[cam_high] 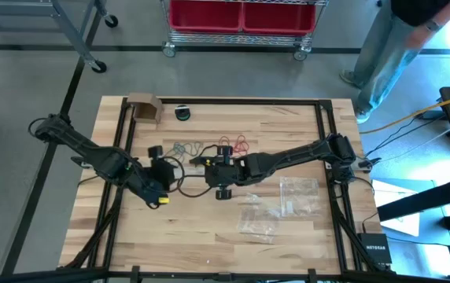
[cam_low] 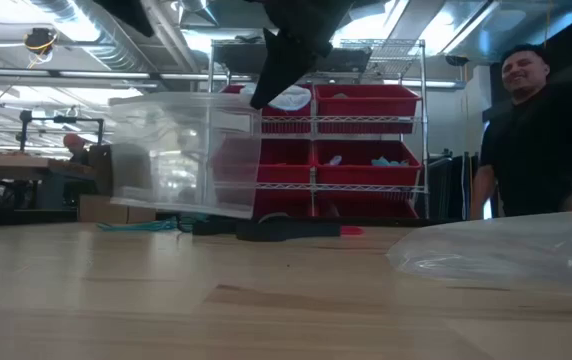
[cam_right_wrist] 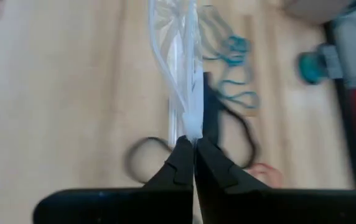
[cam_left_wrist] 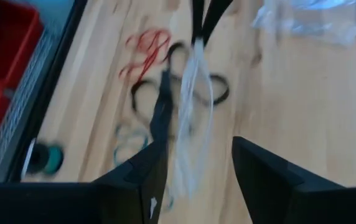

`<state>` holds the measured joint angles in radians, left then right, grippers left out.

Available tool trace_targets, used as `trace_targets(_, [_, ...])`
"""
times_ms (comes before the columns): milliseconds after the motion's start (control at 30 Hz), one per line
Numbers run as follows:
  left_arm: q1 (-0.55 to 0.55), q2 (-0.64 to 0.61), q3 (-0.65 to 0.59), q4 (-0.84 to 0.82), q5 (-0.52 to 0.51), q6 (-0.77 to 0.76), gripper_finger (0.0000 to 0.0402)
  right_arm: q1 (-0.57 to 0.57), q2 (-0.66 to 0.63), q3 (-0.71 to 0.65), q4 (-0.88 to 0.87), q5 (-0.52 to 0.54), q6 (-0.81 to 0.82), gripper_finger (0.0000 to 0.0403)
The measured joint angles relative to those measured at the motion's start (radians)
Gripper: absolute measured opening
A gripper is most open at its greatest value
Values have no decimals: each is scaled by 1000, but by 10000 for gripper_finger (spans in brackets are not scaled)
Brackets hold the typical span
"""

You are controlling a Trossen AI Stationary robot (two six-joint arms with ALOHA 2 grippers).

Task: Sort rubber bands
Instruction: Put the black rubber band into the transparent zip bag

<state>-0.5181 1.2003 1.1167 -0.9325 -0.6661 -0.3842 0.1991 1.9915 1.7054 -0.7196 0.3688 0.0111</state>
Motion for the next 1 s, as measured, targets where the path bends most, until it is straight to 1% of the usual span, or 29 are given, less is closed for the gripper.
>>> trace_targets(67, [17, 0, -51, 144, 4, 71, 172, -4, 0, 0, 15, -42, 12, 0])
trace_targets(167, [54, -1, -121, 313, 58, 164, 171, -2, 0, 0, 40, -84, 11, 0])
trace_targets(267, [108, -2, -176, 461, 156, 219, 171, -3, 0, 0, 48, -108, 11, 0])
trace_targets(367, [157, -2, -222, 599, 268, 268, 171, -3, 0, 0, 61, -109, 11, 0])
trace_targets(567, [228, -1, -294, 708, 334, 290, 171, -4, 1, 0, 90, -109, 11, 0])
trace_targets(667, [238, 0, -343, 785, 345, 306, 167, -4, 1, 0, 94, -109, 11, 0])
trace_targets(800, [243, 0, -391, 852, 347, 309, 149, -4, 3, 0, 98, -109, 11, 0])
trace_targets(1000, [260, 10, -429, 925, 345, 322, 117, -4, 4, 0, 129, -108, 10, 0])
